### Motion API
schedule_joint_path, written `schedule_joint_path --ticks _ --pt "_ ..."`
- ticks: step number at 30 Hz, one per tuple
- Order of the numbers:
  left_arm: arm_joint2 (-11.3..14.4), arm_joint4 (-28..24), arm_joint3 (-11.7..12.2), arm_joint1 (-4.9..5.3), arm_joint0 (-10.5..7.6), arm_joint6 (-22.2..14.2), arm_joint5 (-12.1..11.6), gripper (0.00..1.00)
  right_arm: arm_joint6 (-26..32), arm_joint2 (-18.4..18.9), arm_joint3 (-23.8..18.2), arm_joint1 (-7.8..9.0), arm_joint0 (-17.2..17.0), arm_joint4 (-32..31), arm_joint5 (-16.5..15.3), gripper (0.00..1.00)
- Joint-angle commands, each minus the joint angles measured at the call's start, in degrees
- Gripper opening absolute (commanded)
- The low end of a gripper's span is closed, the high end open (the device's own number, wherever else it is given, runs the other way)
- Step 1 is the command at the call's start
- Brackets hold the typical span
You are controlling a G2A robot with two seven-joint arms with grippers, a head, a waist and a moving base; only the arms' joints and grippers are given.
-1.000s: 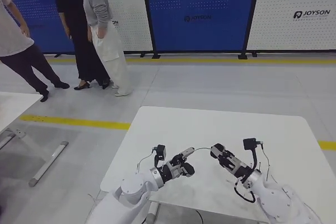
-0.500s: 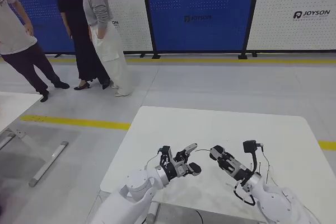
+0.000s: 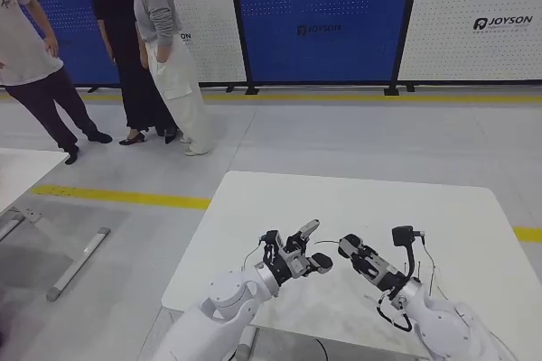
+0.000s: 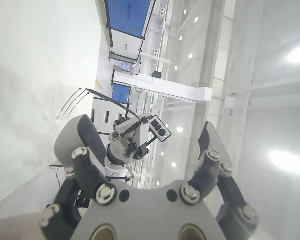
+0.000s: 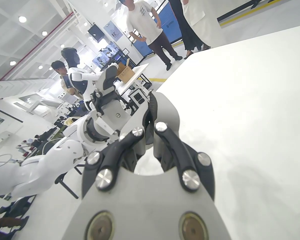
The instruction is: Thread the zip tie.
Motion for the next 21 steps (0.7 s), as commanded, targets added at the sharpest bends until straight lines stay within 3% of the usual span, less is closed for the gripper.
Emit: schedule_joint_path --ticks 1,5,11,12,13,15,17,20,21 --pt "-0.04 0.02 0.0 0.01 0.02 -0.12 0.04 1.0 0.0 0.0 0.0 0.0 0.0 0.0 0.0 0.0" --pt "0.26 0.21 0.31 -0.01 -0.08 -0.23 0.02 1.0 0.0 0.0 0.0 0.0 0.0 0.0 0.0 0.0" --pt "1.32 -0.96 2.31 -0.5 -1.75 1.16 -1.47 1.0 0.0 0.0 0.0 0.0 0.0 0.0 0.0 0.0" --pt "1.49 -1.0 2.53 -0.55 -1.97 1.23 -1.49 0.95 0.0 0.0 0.0 0.0 0.0 0.0 0.0 0.0" --pt "1.64 -0.88 2.76 -0.59 -2.14 1.27 -1.44 0.5 0.0 0.0 0.0 0.0 0.0 0.0 0.0 0.0" --pt "2.0 -0.02 3.17 -0.57 -2.52 0.95 -0.77 0.4 0.0 0.0 0.0 0.0 0.0 0.0 0.0 0.0" --pt "2.01 0.27 3.33 -0.53 -2.61 0.87 -0.27 0.21 0.0 0.0 0.0 0.0 0.0 0.0 0.0 0.0" --pt "2.01 0.79 3.37 -0.47 -2.58 0.89 0.2 0.02 0.0 0.0 0.0 0.0 0.0 0.0 0.0 0.0" --pt "2.0 0.85 3.33 -0.46 -2.53 0.91 0.17 0.0 0.0 0.0 0.0 0.0 0.0 0.0 0.0 0.0"
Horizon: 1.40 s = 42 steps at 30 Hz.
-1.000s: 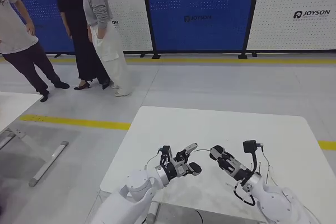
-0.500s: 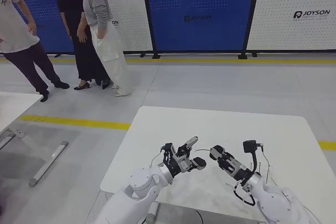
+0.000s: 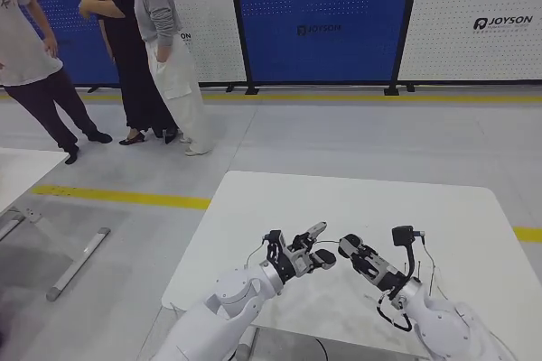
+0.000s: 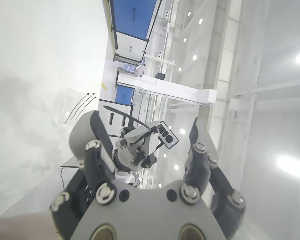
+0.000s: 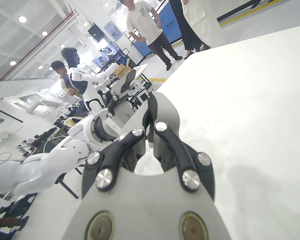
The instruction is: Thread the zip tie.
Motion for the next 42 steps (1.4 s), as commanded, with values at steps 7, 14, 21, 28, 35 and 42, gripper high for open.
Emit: schedule_joint_path --ticks 7,14,21,28,35,42 --pt "-0.62 0.68 -0.16 0.22 0.47 -0.29 -0.02 0.0 0.0 0.0 0.0 0.0 0.0 0.0 0.0 0.0" --pt "-0.63 1.6 -0.16 0.37 0.39 -1.43 0.11 0.0 0.0 0.0 0.0 0.0 0.0 0.0 0.0 0.0" --pt "-0.66 2.29 -0.15 0.46 0.35 -1.93 -0.23 0.0 0.0 0.0 0.0 0.0 0.0 0.0 0.0 0.0" --pt "-1.11 2.87 -0.63 0.63 0.9 -1.92 -1.01 0.0 0.36 0.41 -0.46 -0.16 -0.68 0.82 0.5 1.0" --pt "-2.21 6.39 -1.57 0.95 2.23 0.02 -3.71 0.0 1.12 2.63 -1.3 0.09 -2.25 2.14 0.1 1.0" --pt "-3.03 16.36 -2.82 1.61 4.98 3.37 -6.41 0.0 3.3 8.05 -4.54 1.1 -6.72 5.81 0.0 1.0"
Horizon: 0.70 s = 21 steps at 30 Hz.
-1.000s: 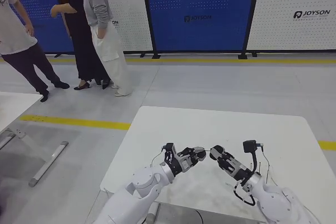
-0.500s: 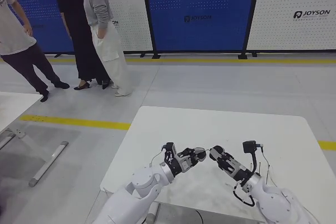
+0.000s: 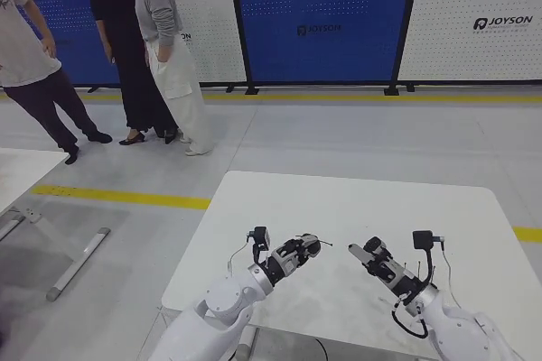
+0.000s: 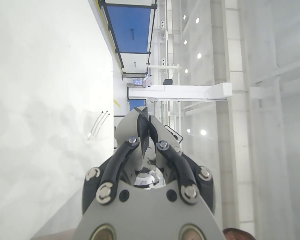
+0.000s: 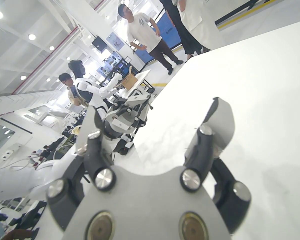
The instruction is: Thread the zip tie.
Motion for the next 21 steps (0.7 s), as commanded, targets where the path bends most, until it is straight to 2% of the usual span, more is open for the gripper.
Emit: schedule_joint_path --ticks 1,2,11,15,18,19,21 --pt "0.22 0.06 -0.36 0.03 0.59 0.05 1.4 0.0 2.14 1.11 -0.74 0.28 -1.13 1.24 0.08 1.0" --pt "0.43 -0.86 -0.37 0.02 0.7 -0.58 2.2 0.0 3.72 1.29 -0.99 0.39 -1.3 1.68 0.24 1.0" --pt "0.43 -0.86 -0.37 0.02 0.7 -0.58 2.2 0.0 3.72 1.29 -0.99 0.39 -1.3 1.68 0.24 1.0" --pt "1.16 5.05 -0.14 -0.2 0.8 5.72 -1.11 0.0 3.72 1.29 -0.99 0.39 -1.3 1.68 0.24 1.0" --pt "1.74 14.02 0.04 -0.12 1.51 10.68 -3.43 0.0 3.72 1.29 -0.99 0.39 -1.3 1.68 0.24 1.0" --pt "2.11 16.98 0.06 -0.05 2.0 11.69 -3.42 0.0 3.72 1.29 -0.99 0.39 -1.3 1.68 0.24 1.0" --pt "2.61 17.17 -0.28 -0.06 2.54 11.24 -2.84 0.0 3.72 1.29 -0.99 0.39 -1.3 1.68 0.24 1.0"
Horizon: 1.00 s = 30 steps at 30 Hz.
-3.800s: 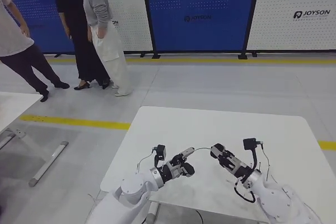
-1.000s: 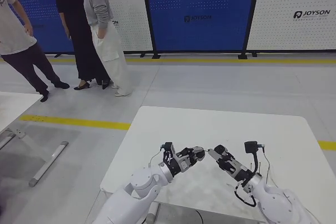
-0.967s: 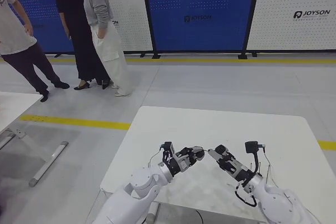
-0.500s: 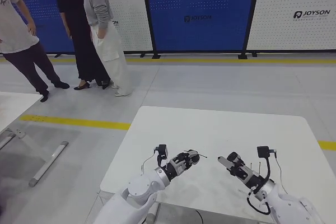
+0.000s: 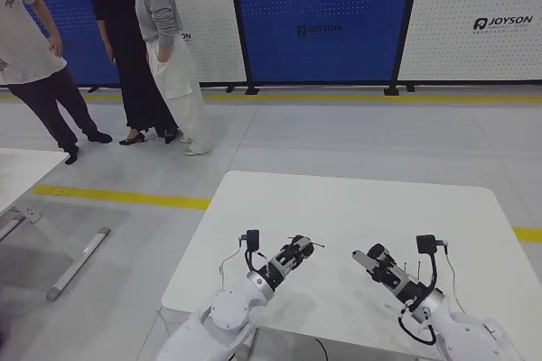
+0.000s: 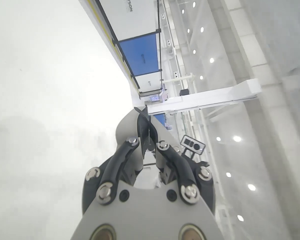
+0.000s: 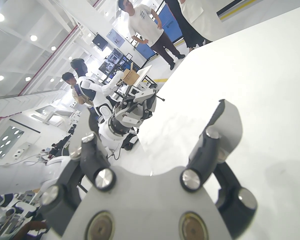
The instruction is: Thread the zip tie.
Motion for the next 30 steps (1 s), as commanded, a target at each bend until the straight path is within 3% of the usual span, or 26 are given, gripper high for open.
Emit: schedule_joint_path --ticks 1,11,16,25,30 --pt "0.22 -0.16 -0.18 -0.01 0.23 -0.45 0.35 0.0 0.0 0.0 0.0 0.0 0.0 0.0 0.0 1.0" --pt "0.22 0.09 -0.1 -0.02 0.15 -0.23 0.41 0.0 0.0 0.0 0.0 0.0 0.0 0.0 0.0 1.0" --pt "1.09 7.48 0.06 0.34 0.5 -1.64 -0.05 0.0 0.0 0.0 0.0 0.0 0.0 0.0 0.0 1.0" --pt "1.06 7.66 -0.02 0.35 0.57 -1.6 -0.06 0.0 0.0 0.0 0.0 0.0 0.0 0.0 0.0 1.0" --pt "1.06 7.66 -0.02 0.35 0.57 -1.6 -0.06 0.0 0.91 0.4 -1.16 -0.01 -0.23 0.64 3.28 1.0"
